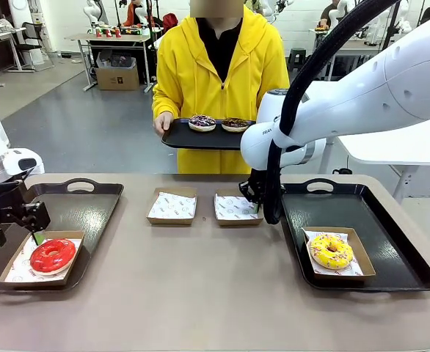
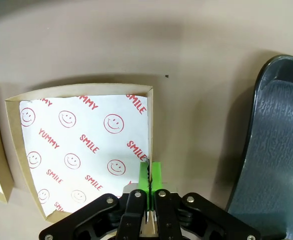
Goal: Individually package the donuts and arrange them on the tray.
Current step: Place the picked Paper togo box on the Handle tray while simultaneously picking up another Paper togo box from the table with the other hand.
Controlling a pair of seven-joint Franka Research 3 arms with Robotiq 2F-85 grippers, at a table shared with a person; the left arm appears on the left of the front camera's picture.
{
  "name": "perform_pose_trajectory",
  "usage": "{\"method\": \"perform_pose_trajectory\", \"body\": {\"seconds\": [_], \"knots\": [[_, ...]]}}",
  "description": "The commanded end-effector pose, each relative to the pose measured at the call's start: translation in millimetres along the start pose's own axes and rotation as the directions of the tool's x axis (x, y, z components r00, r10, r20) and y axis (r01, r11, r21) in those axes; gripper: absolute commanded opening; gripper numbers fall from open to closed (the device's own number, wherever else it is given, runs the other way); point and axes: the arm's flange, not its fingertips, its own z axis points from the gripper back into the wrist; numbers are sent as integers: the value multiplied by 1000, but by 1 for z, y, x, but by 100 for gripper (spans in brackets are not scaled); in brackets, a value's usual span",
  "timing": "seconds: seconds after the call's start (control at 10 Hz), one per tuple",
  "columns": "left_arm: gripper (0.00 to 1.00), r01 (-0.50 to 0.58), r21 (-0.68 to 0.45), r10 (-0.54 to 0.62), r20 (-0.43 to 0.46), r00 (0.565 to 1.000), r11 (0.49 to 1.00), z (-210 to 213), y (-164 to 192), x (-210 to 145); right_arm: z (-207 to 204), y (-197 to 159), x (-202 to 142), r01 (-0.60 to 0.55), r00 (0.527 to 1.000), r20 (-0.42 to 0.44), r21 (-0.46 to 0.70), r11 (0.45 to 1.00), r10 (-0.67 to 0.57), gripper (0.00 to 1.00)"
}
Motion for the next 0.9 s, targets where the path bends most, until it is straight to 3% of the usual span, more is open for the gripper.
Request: {"method": "perform_pose_trajectory", "body": {"seconds": [0.0,0.3,0.4,0.8], "knots": [[100,22,-37,-22,-7,1000,999,1,3,2,-3,2,1,25,1000,-2,15,1000,-25,0],[100,17,-100,-19,-23,1000,995,6,6,0,1,3,0,43,999,-3,2,999,-43,0],[100,19,-207,-26,-30,999,978,14,13,-4,8,5,-4,40,999,-13,1,999,-40,0],[100,72,-571,-12,109,994,818,59,78,-42,80,14,-23,24,1000,10,-41,999,-23,0]]}}
